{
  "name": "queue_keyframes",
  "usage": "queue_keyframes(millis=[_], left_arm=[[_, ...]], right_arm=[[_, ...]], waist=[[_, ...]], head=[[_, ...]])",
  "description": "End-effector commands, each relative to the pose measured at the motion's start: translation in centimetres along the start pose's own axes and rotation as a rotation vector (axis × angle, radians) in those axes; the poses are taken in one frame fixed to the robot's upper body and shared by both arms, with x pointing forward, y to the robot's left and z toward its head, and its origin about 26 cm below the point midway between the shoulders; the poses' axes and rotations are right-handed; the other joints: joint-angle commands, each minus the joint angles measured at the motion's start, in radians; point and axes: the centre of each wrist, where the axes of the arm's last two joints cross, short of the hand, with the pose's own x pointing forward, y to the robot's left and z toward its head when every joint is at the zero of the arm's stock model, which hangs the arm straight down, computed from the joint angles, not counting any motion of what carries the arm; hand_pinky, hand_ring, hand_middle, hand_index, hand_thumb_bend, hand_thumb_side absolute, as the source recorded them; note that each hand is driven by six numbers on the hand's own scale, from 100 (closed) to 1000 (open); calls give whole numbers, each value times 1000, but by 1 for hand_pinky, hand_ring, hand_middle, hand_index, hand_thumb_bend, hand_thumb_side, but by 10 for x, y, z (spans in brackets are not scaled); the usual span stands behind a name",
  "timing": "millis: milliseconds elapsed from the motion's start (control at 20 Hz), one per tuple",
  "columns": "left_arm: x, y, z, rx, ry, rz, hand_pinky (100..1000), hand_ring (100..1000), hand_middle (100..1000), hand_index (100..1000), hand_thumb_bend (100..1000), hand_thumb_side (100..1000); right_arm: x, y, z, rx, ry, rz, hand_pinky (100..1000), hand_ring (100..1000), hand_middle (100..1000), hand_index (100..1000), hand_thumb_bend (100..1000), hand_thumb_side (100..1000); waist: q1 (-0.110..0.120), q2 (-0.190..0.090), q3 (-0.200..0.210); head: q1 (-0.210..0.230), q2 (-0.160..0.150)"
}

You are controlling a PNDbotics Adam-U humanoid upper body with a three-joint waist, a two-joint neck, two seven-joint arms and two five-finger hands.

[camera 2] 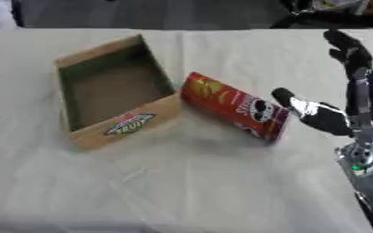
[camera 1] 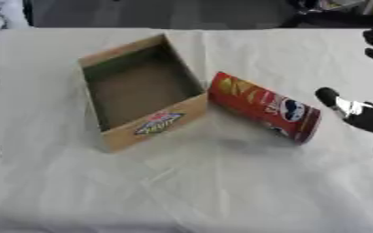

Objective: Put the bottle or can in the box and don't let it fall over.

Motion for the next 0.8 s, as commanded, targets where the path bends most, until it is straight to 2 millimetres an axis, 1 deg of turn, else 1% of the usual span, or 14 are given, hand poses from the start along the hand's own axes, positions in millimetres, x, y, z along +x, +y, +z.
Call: queue_keyframes(millis=[50,250,500,800], left_arm=[[7,6,-9,17,-42,-2,721,906,755,769,457,685],[7,6,-9,16,-42,-1,721,906,755,769,457,684],[7,6,-9,14,-40,-2,721,906,755,769,458,685],[7,6,-8,11,-38,0,722,905,755,769,458,686]], right_arm=[[-2,1,-4,15,-28,-8,868,898,819,891,814,549],[-8,4,-3,47,-26,-19,883,897,822,896,833,554],[-12,5,-4,91,-33,-46,883,894,821,898,857,536],[-19,6,-3,140,-17,-85,881,894,818,899,865,548]], waist=[[2,-11,1],[4,-9,1],[7,-6,0],[13,0,-1]], head=[[-1,-8],[-2,-9],[-4,-10],[-9,-10]])
